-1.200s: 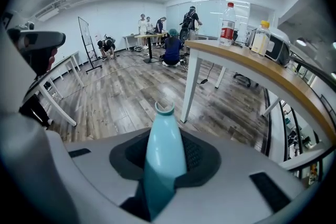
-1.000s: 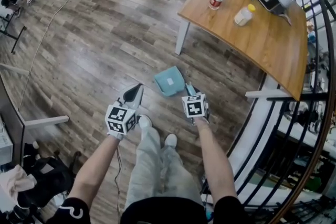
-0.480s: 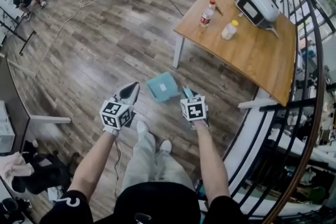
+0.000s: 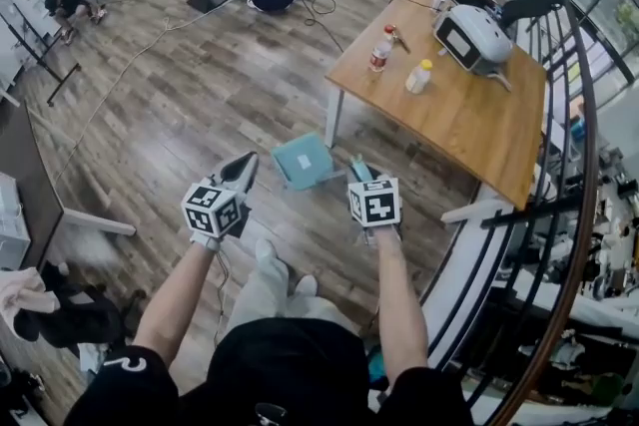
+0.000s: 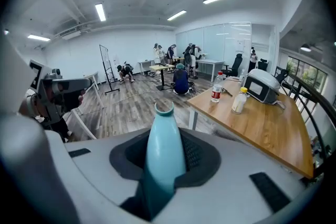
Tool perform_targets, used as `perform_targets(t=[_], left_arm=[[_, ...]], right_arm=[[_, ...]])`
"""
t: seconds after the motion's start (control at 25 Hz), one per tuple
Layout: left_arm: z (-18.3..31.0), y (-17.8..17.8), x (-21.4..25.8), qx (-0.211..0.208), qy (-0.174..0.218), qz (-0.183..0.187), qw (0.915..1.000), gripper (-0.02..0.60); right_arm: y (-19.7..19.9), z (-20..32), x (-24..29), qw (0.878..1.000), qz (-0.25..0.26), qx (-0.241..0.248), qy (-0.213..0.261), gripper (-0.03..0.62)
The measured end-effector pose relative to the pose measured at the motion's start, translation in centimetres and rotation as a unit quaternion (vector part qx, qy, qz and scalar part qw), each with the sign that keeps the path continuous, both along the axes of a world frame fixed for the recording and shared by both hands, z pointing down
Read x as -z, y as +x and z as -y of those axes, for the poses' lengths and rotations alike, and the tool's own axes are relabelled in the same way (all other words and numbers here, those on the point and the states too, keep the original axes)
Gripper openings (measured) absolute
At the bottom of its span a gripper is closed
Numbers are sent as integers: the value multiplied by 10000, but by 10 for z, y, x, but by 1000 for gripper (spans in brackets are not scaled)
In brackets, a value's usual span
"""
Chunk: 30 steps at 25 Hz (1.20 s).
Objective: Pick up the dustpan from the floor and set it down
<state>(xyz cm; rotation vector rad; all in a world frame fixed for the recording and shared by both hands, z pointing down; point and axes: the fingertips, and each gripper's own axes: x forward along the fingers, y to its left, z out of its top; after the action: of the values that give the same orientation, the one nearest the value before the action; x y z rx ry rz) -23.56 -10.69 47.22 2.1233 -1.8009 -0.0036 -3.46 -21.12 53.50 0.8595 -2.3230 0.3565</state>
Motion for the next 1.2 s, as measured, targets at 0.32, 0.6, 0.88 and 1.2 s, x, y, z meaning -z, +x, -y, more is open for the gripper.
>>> perform_targets(t=[0.32,0.6,0.88,1.2], left_arm=[[-16,3,41,-33,220,168,9996,-3],[-21,-4,59,-70,391,342,9986,-3],[-20,-8,71,-110,467,413,9980,-3],[-23,-8,76,-134,491,471,9976,-3]], right_arm=[[3,-8,72,9992,184,58,362,89],[-3,-17,104,9979,407,39,501,89],[-8,-24,120,9972,476,38,578,89],[-10,-25,124,9966,477,88,671,89]])
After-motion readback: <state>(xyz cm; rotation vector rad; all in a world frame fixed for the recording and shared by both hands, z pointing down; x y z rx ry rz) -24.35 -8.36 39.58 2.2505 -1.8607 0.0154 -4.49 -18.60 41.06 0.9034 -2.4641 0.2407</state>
